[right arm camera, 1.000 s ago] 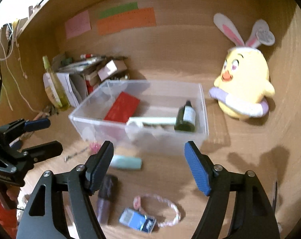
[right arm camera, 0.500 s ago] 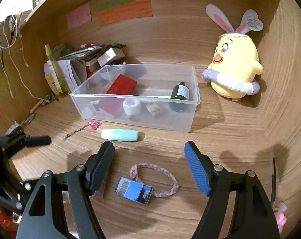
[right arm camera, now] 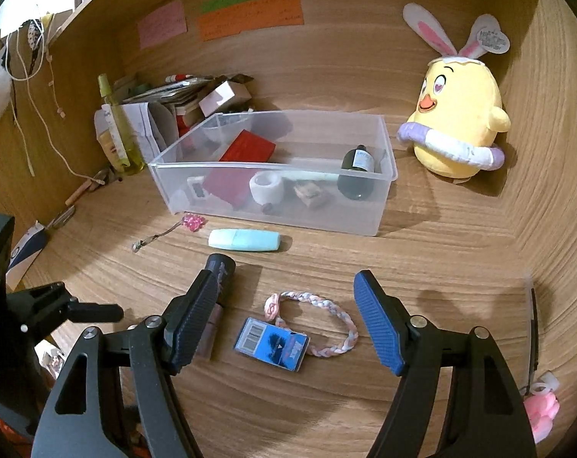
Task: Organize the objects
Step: 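Withdraw both tools from the box toward the remaining items, then grasp the beige pink-tipped tube with the left tool while the right tool grasps the purple lipstick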
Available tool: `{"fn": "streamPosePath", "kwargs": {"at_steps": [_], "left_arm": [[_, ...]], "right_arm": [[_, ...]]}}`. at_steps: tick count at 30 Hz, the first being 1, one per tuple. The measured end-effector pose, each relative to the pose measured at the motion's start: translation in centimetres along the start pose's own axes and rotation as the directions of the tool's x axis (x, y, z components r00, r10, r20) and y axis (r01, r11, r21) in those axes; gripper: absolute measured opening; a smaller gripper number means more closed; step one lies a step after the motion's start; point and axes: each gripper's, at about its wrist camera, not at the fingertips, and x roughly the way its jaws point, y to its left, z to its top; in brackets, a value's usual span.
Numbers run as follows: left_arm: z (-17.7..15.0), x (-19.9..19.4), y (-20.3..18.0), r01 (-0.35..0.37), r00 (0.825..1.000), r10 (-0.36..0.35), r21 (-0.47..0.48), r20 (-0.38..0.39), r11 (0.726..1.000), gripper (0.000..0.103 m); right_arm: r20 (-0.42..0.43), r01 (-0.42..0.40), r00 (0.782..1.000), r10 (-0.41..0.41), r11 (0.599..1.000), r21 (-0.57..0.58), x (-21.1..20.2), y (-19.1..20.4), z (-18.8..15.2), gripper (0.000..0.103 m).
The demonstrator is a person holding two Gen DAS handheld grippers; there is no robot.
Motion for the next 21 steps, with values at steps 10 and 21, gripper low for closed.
{"fn": "streamPosePath", "kwargs": {"at_steps": [10,21], "left_arm": [[-0.6,0.6,0.4,-0.009,1.000,0.009,0.001,0.004,1.000,0.096],[-0.8,-0.1,2.9,-0.042,0.998,0.044,-0.036,0.052,0.998,0.084]], "right_arm": [[0.000,-0.050,0.999,0.050,0.999,-0.016,1.0,1.0,0.0,0.071],[-0.092,-0.104,0.991,0.094,0.988,-0.110,5.0,4.7,0.1,0.047]]}}
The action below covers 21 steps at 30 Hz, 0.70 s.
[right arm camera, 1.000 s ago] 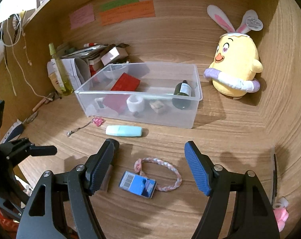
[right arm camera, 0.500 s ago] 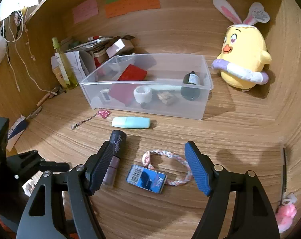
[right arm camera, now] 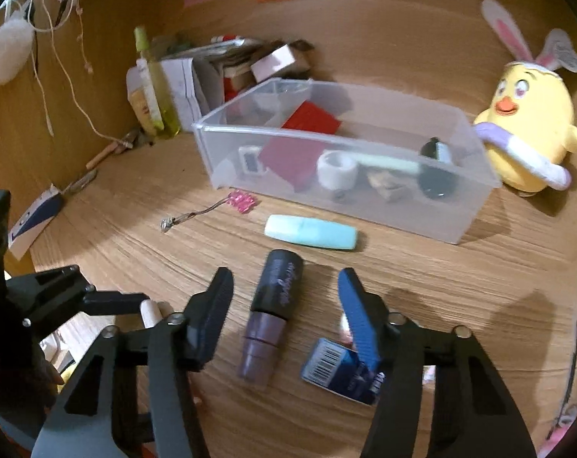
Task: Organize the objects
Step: 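Grasp the beige pink-tipped tube with the left tool while the right tool grasps the purple lipstick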
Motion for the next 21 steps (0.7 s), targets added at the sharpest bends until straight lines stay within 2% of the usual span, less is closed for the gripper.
{"fn": "streamPosePath", "kwargs": {"at_steps": [10,12,13,14,21], "left_arm": [[0.5,-0.5,4.4,-0.010,1.000,0.013,-0.135,0.018,0.991,0.084],[0.6,-0.7,5.0,-0.012,1.000,0.015,-0.160,0.023,0.987,0.084],[0.8,-0.8,5.4,-0.013,0.999,0.018,-0.174,0.029,0.985,0.084],[0.9,-0.8,5.5,-0.015,0.999,0.022,-0.182,0.034,0.983,0.084],[2.4,-2.2,6.3,-0.023,0.994,0.045,-0.216,0.098,0.976,0.084]], "right_arm": [[-0.097,-0.015,0.995,0.016,1.000,0.012,2.5,0.1,-0.2,0.044],[-0.104,-0.015,0.994,0.016,1.000,0.009,2.7,0.1,-0.3,0.028],[-0.108,-0.018,0.994,0.019,1.000,0.009,2.8,0.2,-0.2,0.027],[-0.108,-0.028,0.994,0.029,1.000,0.011,2.8,0.2,-0.2,0.024],[-0.052,-0.032,0.998,0.034,0.999,0.037,1.6,-0.4,0.1,0.024]]}}
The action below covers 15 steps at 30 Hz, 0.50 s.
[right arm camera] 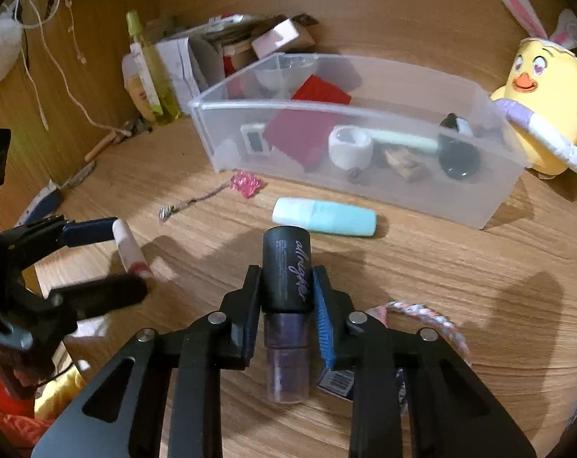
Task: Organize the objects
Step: 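Grasp the beige pink-tipped tube with the left tool while the right tool grasps the purple lipstick, then lift the tube and lipstick and carry both over the clear box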
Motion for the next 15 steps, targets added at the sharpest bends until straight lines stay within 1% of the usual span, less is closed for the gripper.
{"fn": "streamPosePath", "kwargs": {"at_steps": [5,15], "left_arm": [[2.0,-0.9,-0.3,0.011,0.998,-0.010,-0.006,0.061,1.000,0.084],[6.1,-1.7,-2.0,0.030,0.987,-0.034,0.029,0.159,0.999,0.084]], "right_arm": [[0.067,-0.014,0.998,0.010,0.999,0.052,-2.2,-1.3,0.8,0.024],[0.187,0.025,0.981,-0.040,0.996,0.084,-6.2,-3.0,2.7,0.024]]}}
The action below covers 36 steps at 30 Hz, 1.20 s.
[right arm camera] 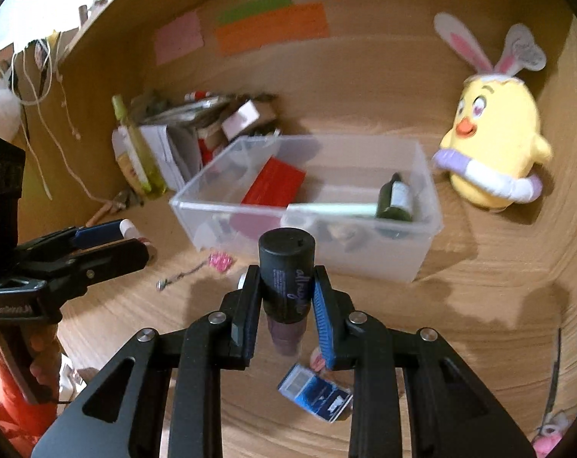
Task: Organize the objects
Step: 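Lift the tube and lipstick and carry both over the clear box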
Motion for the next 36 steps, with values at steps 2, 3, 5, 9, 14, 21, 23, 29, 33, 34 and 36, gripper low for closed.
{"fn": "streamPosePath", "kwargs": {"at_steps": [2,3,5,9,14,21,23,29,33,34,36], "left_arm": [[0.7,0.0,-0.2,0.006,1.000,-0.006,0.000,0.016,1.000,0.084],[1.1,0.0,-0.3,0.011,1.000,-0.011,-0.002,0.023,1.000,0.084],[1.7,0.1,-0.2,0.016,0.999,-0.015,-0.008,0.033,1.000,0.084],[2.9,0.4,0.2,0.035,0.998,-0.034,-0.030,0.045,0.999,0.084],[4.6,0.7,0.6,0.032,0.997,-0.029,-0.042,0.064,0.999,0.084],[6.3,2.3,1.2,0.018,0.998,-0.015,-0.049,0.058,0.999,0.084],[6.9,2.9,1.4,0.015,0.998,-0.013,-0.052,0.054,0.999,0.084],[8.1,5.2,2.3,0.028,0.999,-0.026,-0.066,0.028,0.997,0.084],[8.2,7.3,2.3,0.033,0.999,-0.034,-0.071,-0.014,0.997,0.084],[8.2,7.8,2.2,0.035,0.999,-0.037,-0.073,-0.024,0.997,0.084],[8.0,8.7,2.2,0.041,0.998,-0.045,-0.078,-0.044,0.996,0.084]], "right_arm": [[0.029,0.005,1.000,-0.005,1.000,0.006,-0.7,-0.2,0.6,0.024],[0.040,0.007,0.999,-0.007,1.000,0.008,-1.0,-0.3,0.9,0.024],[0.071,0.012,0.997,-0.012,1.000,0.011,-1.7,-0.5,1.6,0.024],[0.129,0.025,0.991,-0.026,1.000,0.017,-3.1,-0.8,2.9,0.024],[0.181,0.041,0.982,-0.045,0.999,0.021,-4.1,-1.2,4.3,0.024],[0.229,0.065,0.971,-0.073,0.997,0.043,-4.3,-2.4,6.7,0.024],[0.241,0.080,0.967,-0.089,0.996,0.047,-4.2,-2.8,7.4,0.024],[0.233,0.115,0.964,-0.126,0.991,0.062,-2.6,-4.3,9.1,0.024],[0.193,0.112,0.973,-0.126,0.990,0.082,-0.6,-5.7,9.4,0.024],[0.183,0.110,0.975,-0.124,0.990,0.085,-0.2,-5.9,9.4,0.024],[0.160,0.110,0.979,-0.123,0.990,0.088,0.7,-6.3,9.3,0.024]]}}
